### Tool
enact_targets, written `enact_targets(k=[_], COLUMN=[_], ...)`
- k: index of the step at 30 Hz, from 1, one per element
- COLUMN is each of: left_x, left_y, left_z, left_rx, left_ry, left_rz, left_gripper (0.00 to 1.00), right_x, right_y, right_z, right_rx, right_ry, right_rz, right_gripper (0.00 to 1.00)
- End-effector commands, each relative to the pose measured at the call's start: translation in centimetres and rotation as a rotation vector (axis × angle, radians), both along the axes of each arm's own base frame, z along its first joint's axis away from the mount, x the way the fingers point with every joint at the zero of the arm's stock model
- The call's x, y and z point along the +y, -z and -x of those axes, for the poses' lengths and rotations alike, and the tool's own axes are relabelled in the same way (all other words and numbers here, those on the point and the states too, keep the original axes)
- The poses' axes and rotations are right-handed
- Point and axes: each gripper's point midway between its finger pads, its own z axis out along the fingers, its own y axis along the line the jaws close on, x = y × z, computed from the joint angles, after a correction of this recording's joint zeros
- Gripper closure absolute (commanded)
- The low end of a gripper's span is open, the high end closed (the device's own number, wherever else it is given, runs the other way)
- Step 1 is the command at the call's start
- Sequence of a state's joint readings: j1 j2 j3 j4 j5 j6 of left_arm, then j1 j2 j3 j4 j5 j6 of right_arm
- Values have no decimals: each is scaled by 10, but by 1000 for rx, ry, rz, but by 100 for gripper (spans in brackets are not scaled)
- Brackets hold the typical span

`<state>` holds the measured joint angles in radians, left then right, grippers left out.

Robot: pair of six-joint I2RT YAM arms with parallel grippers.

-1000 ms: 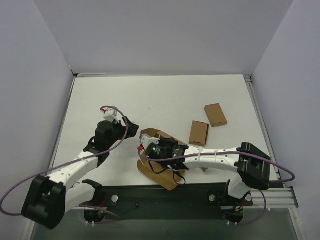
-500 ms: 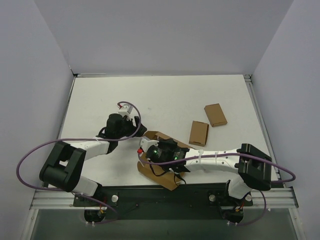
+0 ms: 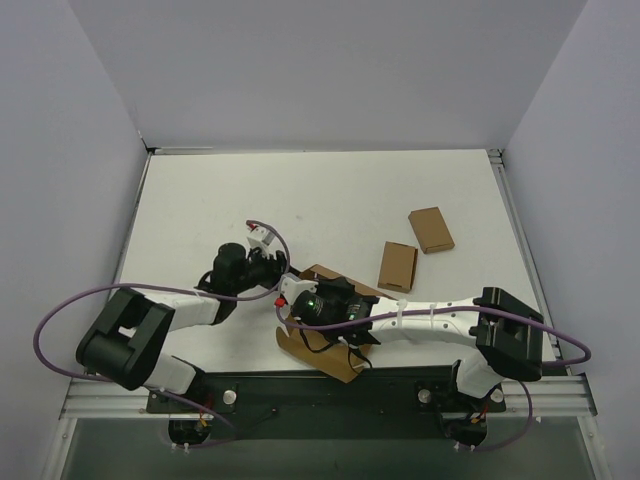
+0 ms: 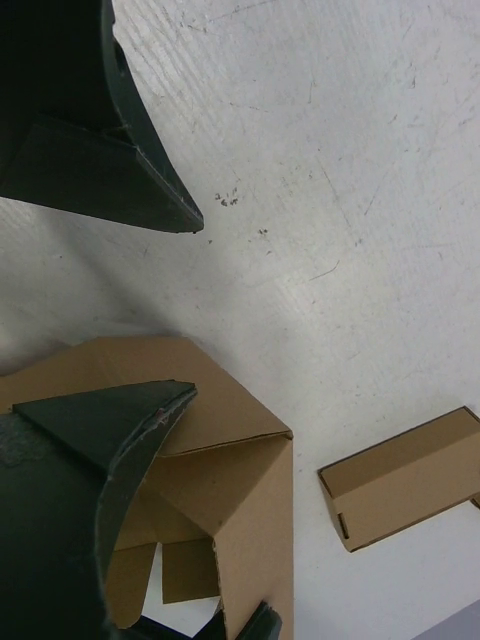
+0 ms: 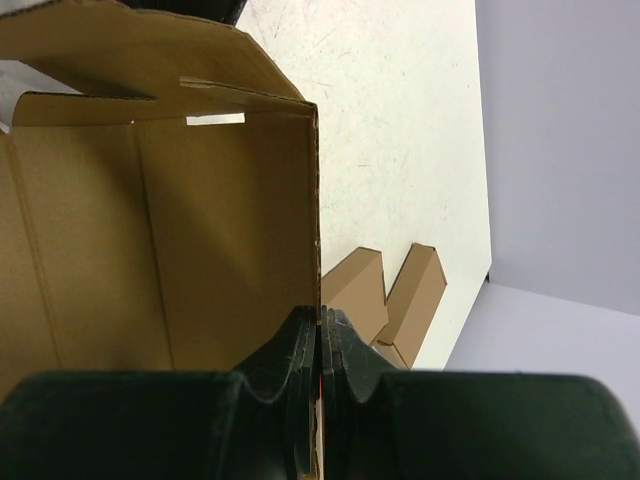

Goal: Fold the paper box

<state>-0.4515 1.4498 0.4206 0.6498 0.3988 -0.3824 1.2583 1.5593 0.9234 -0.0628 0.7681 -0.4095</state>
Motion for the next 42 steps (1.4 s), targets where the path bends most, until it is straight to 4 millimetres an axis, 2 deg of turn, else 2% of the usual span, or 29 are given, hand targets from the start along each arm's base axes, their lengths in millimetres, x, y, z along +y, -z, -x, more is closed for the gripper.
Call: enact_targets(k=[1,7,10,12,14,15,16,17,18,19,20,21,22,23,26,28,30,32,34,37,38,40,41,42], left_x=[-10,-21,-25,-17,-1,14,24,34,55,70,81,88,94,94,79,68,49,30,19,11,10,1,1,-2], left_y=[-37,-45,-56,-63,-53,-61,-51,-57,-55,-38,-43,-39,-34,-37,-38,-29,-26,-32,-37,-26,-17,-15,-3,-6], left_z=[-3,2,2,-6,-11,-19,-16,-16,-23,-16,-12,-8,-1,6,26,42,60,72,78,82,82,84,86,83], left_rx=[-128,-121,-129,-142,-104,-132,-91,-102,-83,-13,-16,5,23,15,52,103,118,106,111,148,165,176,195,171], left_ry=[40,80,87,24,-75,-166,-209,-259,-395,-457,-510,-545,-558,-551,-473,-421,-344,-271,-241,-226,-227,-193,-191,-180], left_rz=[72,120,157,150,100,81,35,24,2,-51,-49,-50,-66,-43,1,14,36,73,117,126,109,133,112,125], left_gripper=[32,35,36,33,25,23,21,20,20,19,19,19,19,20,28,34,41,46,49,52,53,54,54,54], right_x=[-4,-4,-5,-6,-9,-11,-12,-12,-14,-14,-15,-15,-15,-16,-16,-16,-17,-17,-18,-18,-18,-17,-18,-18], right_y=[-11,-10,-9,-9,-9,-9,-9,-9,-9,-8,-8,-9,-8,-8,-7,-7,-8,-9,-9,-9,-10,-10,-9,-9], right_z=[0,0,-1,-1,-2,-2,-3,-2,-2,-2,-2,-2,-2,-2,-3,-3,-3,-2,-3,-3,-3,-2,-2,-2], right_rx=[-33,-34,-37,-35,-33,-32,-30,-28,-25,-25,-24,-25,-21,-19,-16,-17,-17,-15,-15,-16,-15,-14,-12,-11], right_ry=[16,19,31,35,43,47,50,49,51,53,55,57,56,59,62,63,65,65,67,68,68,68,68,68], right_rz=[-8,-5,-5,-5,-6,-5,-7,-9,-9,-9,-10,-11,-15,-16,-17,-16,-24,-30,-31,-30,-34,-36,-36,-39], right_gripper=[100,100,100,100,100,100,100,100,100,100,100,100,100,100,100,100,100,100,100,100,100,100,100,100])
